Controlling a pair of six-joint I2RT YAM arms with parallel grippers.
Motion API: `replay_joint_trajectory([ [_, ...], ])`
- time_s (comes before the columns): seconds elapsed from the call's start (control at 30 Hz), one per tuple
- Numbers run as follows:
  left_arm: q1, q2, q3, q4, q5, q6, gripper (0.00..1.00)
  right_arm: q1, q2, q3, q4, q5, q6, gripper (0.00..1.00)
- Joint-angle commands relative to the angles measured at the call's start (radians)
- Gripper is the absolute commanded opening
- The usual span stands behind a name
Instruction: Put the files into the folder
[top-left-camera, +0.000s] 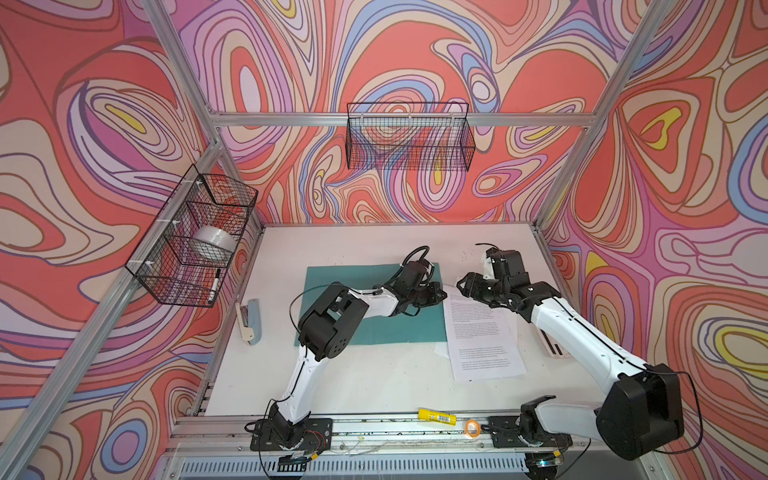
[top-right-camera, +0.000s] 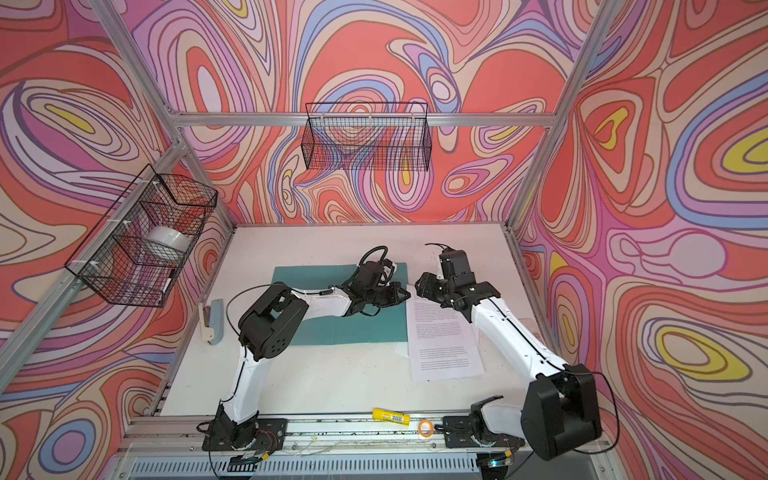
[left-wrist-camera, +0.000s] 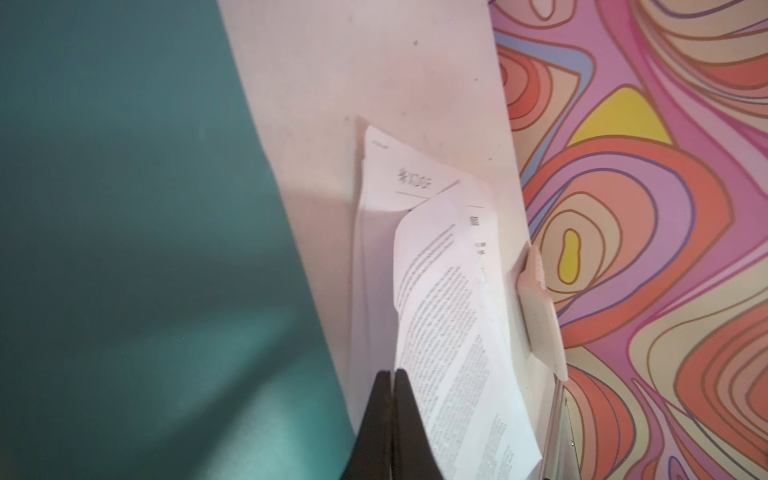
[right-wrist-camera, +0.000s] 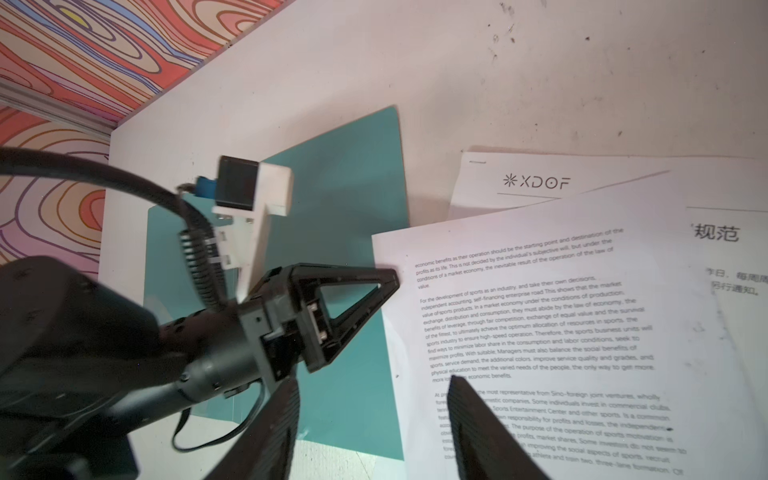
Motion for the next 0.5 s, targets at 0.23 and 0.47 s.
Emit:
replay_joint_trajectory([
  [0.23,0.019,-0.317,-0.012,-0.215,-0.005,0.216,0.00,-0.123,-0.062,-0.051,0.161,-0.106,-0.115,0.74],
  [0.47,0.047,-0.434,0.005,-0.339,0.011,0.308,0.00,-0.183,-0.123,-0.168,0.301,-0.208,-0.085,0.77],
])
